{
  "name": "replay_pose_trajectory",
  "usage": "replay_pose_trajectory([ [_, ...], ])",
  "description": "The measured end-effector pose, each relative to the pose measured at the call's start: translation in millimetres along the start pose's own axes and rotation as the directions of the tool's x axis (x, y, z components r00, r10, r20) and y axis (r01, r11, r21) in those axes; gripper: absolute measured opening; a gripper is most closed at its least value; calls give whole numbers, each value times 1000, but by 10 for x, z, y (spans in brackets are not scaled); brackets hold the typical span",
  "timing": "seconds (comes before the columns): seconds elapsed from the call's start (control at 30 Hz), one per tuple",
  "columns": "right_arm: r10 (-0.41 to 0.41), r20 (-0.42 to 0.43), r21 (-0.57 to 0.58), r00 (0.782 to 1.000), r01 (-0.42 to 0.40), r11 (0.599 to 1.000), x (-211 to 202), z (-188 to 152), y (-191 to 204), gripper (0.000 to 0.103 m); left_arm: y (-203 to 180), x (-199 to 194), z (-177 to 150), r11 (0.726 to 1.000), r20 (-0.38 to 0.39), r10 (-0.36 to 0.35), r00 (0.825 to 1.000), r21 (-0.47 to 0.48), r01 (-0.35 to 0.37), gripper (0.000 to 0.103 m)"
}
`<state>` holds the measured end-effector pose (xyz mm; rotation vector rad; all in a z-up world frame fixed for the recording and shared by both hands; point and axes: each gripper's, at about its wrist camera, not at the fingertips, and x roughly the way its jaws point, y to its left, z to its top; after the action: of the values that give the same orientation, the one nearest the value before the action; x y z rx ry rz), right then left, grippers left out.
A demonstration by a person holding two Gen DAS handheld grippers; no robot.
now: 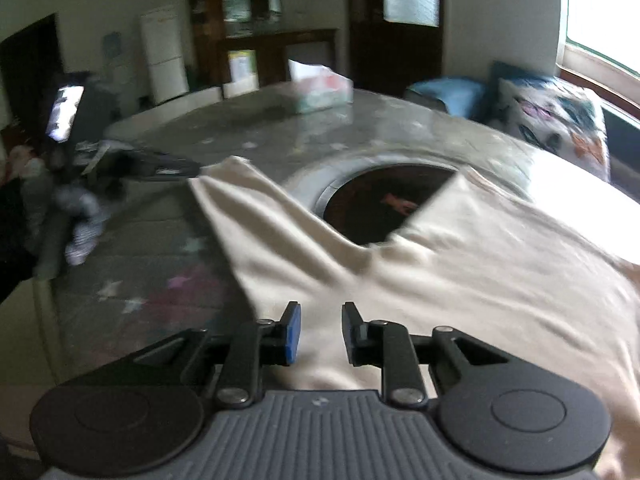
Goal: Fold clothes
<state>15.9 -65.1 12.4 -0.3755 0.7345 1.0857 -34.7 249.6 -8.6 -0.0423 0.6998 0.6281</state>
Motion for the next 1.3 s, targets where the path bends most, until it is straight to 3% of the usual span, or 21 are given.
replay_pose_trajectory([
  [0.1, 16, -32, 10, 999, -15, 1000, 58, -77, -18, 26, -3, -23, 11, 999, -1, 42, 999, 13, -42, 10],
  [0.17, 13, -31, -23, 999, -14, 1000, 67, -119, 45, 28, 11, -54, 57, 997, -7, 73, 997, -2, -73, 17],
  [0.23, 12, -24, -45, 1000, -13, 999, 54, -132, 81, 30, -44, -171, 139, 999, 29, 52, 998, -2, -52, 23],
  [0.3, 15, -19, -50, 1000, -16, 999, 47, -144, 88, 33, -152, -307, 229, 1000, 69, -4, 998, 10, 3, 23],
  [0.37, 19, -14, -56, 1000, -20, 998, 40, -156, 95, 33, -353, -403, 327, 991, 85, -135, 987, 35, 132, 23],
  [0.43, 23, -10, -54, 1000, -23, 998, 36, -166, 94, 34, -571, -464, 412, 964, 84, -264, 961, 60, 260, 22],
  [0.53, 26, -4, -41, 1000, -26, 999, 18, -182, 76, 34, -1013, -457, 476, 902, 51, -424, 904, 112, 417, 18],
  [0.7, 28, 10, -24, 1000, -27, 999, -61, -205, 43, 35, -1603, -332, 508, 809, -14, -571, 821, 161, 565, 13],
  [0.73, 26, 10, -21, 1000, -26, 999, -70, -212, 33, 35, -1679, -296, 507, 802, -25, -579, 815, 161, 575, 11],
  [0.83, 36, 1, -12, 999, -36, 999, -73, -241, 15, 36, -1808, -178, 467, 798, -51, -578, 815, 172, 577, 11],
  [0.97, 53, -1, -7, 999, -53, 999, -128, -288, 23, 37, -1793, -36, 366, 825, -91, -532, 842, 170, 539, 11],
  [1.1, 28, 35, 23, 999, -29, 999, -344, -321, -69, 39, -1718, -52, 306, 829, -76, -523, 849, 185, 527, 10],
  [1.3, 0, -21, 37, 1000, 0, 999, -421, -511, -112, 40, -1762, -83, 282, 839, -61, -490, 869, 238, 490, 10],
])
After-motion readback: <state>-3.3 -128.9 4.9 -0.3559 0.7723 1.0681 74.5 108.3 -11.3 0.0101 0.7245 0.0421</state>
